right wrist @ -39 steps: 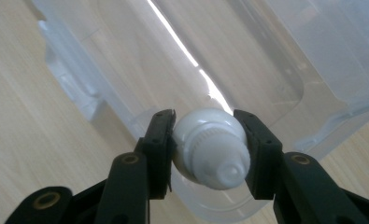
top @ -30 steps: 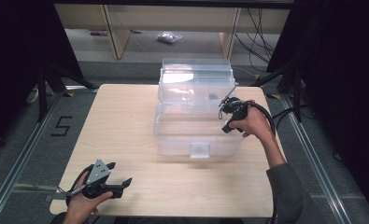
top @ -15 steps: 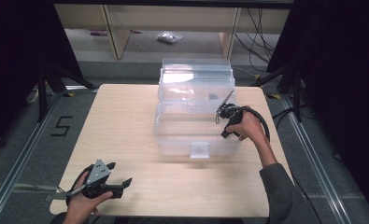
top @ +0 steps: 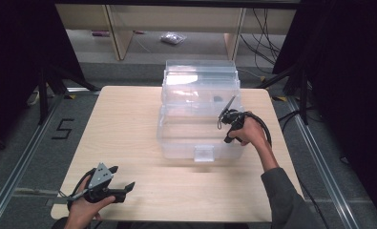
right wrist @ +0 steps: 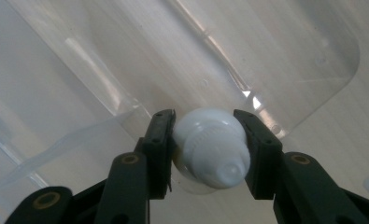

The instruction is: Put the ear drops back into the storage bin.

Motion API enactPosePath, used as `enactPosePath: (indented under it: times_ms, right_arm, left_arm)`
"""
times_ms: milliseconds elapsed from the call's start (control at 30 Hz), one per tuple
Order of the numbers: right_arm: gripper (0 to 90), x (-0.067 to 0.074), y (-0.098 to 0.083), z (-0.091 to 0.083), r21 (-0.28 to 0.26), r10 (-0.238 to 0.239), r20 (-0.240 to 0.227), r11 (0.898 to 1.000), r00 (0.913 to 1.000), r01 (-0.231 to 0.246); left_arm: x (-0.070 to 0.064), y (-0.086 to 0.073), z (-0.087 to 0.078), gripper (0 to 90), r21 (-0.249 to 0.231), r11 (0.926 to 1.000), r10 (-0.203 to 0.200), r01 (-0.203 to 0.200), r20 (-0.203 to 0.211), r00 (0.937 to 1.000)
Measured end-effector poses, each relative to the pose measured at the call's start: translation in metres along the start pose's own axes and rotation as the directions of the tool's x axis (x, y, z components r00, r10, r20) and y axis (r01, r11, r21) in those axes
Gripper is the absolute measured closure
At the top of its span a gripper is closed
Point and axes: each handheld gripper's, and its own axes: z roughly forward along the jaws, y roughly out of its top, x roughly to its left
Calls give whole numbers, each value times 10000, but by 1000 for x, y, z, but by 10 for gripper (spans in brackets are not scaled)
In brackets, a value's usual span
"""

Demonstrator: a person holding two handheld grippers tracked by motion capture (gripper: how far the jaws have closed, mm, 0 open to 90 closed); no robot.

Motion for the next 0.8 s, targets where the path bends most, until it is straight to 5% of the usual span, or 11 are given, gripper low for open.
enactPosePath:
  times_ms: [633, 667, 800]
  right_arm:
    - [598, -2, 3, 8, 233, -293, 29, 9993, 9996, 293]
    - [598, 1, 3, 7, 396, 22, 0, 9992, 10000, -22]
    - [597, 0, 3, 7, 460, 7, 55, 9989, 10000, -9]
  left_arm:
    - [0, 0, 0, 155, 17, 10000, 18, -18, 9, 10000]
    - [0, 0, 0, 154, 16, 10000, -11, 11, 1, 10000]
    - [0, 0, 0, 155, 13, 10000, -25, 25, -2, 10000]
